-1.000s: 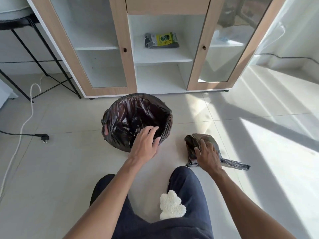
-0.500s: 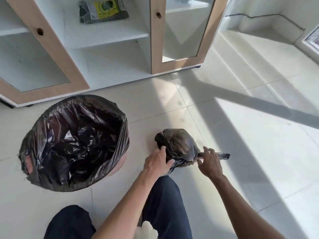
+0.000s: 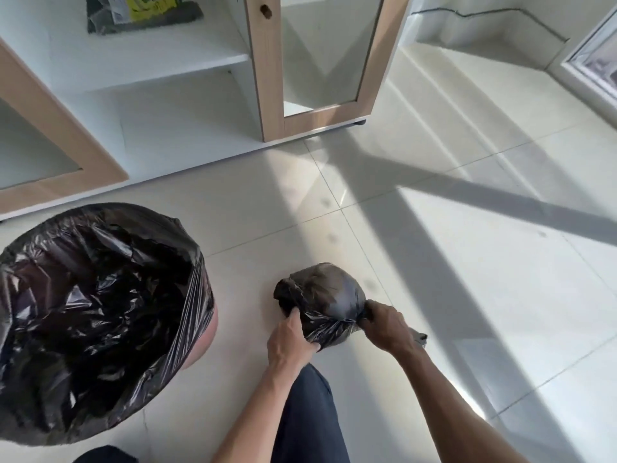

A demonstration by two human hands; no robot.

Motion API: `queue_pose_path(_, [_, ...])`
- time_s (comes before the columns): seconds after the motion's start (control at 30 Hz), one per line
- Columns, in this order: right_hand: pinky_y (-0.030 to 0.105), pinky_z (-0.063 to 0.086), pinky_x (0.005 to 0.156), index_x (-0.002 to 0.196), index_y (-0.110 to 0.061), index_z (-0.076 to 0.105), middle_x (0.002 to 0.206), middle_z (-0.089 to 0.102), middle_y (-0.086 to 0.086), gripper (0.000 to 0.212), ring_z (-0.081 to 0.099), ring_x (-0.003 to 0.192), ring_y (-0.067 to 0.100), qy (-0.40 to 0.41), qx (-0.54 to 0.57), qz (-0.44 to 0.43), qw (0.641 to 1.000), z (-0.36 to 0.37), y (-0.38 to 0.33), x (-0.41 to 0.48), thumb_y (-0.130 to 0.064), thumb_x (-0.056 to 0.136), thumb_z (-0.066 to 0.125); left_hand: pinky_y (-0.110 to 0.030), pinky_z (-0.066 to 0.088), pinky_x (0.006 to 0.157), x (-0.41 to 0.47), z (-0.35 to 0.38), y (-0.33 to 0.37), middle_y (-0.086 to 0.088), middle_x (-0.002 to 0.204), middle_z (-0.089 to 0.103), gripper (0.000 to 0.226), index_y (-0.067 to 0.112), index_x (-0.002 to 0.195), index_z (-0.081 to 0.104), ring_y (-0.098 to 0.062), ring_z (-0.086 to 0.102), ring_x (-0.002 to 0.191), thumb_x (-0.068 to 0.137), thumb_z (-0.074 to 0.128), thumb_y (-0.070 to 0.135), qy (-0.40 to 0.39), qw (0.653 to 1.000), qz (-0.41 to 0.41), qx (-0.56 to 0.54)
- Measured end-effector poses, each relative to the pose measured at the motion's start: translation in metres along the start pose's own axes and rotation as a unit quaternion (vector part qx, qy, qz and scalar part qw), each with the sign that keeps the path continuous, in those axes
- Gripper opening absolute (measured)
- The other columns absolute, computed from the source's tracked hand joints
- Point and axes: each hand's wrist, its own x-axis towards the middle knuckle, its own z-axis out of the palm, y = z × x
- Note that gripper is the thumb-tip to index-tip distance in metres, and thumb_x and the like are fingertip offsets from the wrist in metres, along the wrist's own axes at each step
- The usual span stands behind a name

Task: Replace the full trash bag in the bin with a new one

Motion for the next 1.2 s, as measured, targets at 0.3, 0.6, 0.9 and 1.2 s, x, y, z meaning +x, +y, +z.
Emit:
queue_pose_path(0.3, [0.036, 0.047, 0.056, 0.082, -0.017, 0.058, 0.079, 0.069, 0.002, 0.017, 0.062, 0.076, 0.032, 0.095, 0.036, -0.045, 0.994, -0.069, -0.05, -0.084, -0.033, 0.081, 0.056, -0.036, 0.052, 0.082, -0.088, -0.082, 0.014, -0.004, 0.111, 0.07, 0.049, 0.016, 0.113, 0.055, -0.027, 0.066, 0.104, 0.081, 0.071, 0.048, 0.116, 0.989, 0.092, 0.021])
queue_pose_path(0.6, [0.038, 0.044, 0.055, 0.073, -0.016, 0.057, 0.072, 0.068, 0.009, 0.019, 0.06, 0.068, 0.035, 0.198, 0.052, -0.11, 0.973, -0.129, -0.092, -0.179, -0.031, 0.084, 0.061, -0.035, 0.049, 0.088, -0.177, -0.139, 0.011, -0.003, 0.117, 0.071, 0.053, 0.021, 0.13, 0.057, -0.027, 0.065, 0.11, 0.085, 0.069, 0.046, 0.254, 0.949, 0.185, 0.0])
queue_pose_path(0.9, [0.037, 0.041, 0.05, 0.071, -0.019, 0.048, 0.062, 0.059, -0.002, 0.022, 0.057, 0.062, 0.029, 0.18, 0.078, -0.017, 0.98, -0.127, -0.096, -0.164, -0.035, 0.084, 0.056, -0.034, 0.049, 0.085, -0.138, -0.16, 0.017, 0.001, 0.11, 0.071, 0.048, 0.025, 0.128, 0.059, -0.024, 0.061, 0.108, 0.085, 0.068, 0.044, 0.18, 0.964, 0.194, -0.031])
queue_pose_path(1.2, [0.036, 0.034, 0.054, 0.062, -0.027, 0.036, 0.061, 0.048, -0.007, 0.035, 0.046, 0.064, 0.024, 0.159, 0.136, 0.044, 0.977, -0.198, -0.148, -0.252, -0.029, 0.087, 0.06, -0.035, 0.052, 0.088, -0.197, -0.248, 0.05, -0.003, 0.112, 0.074, 0.046, 0.019, 0.13, 0.06, -0.026, 0.067, 0.107, 0.086, 0.071, 0.029, 0.096, 0.972, 0.213, -0.039])
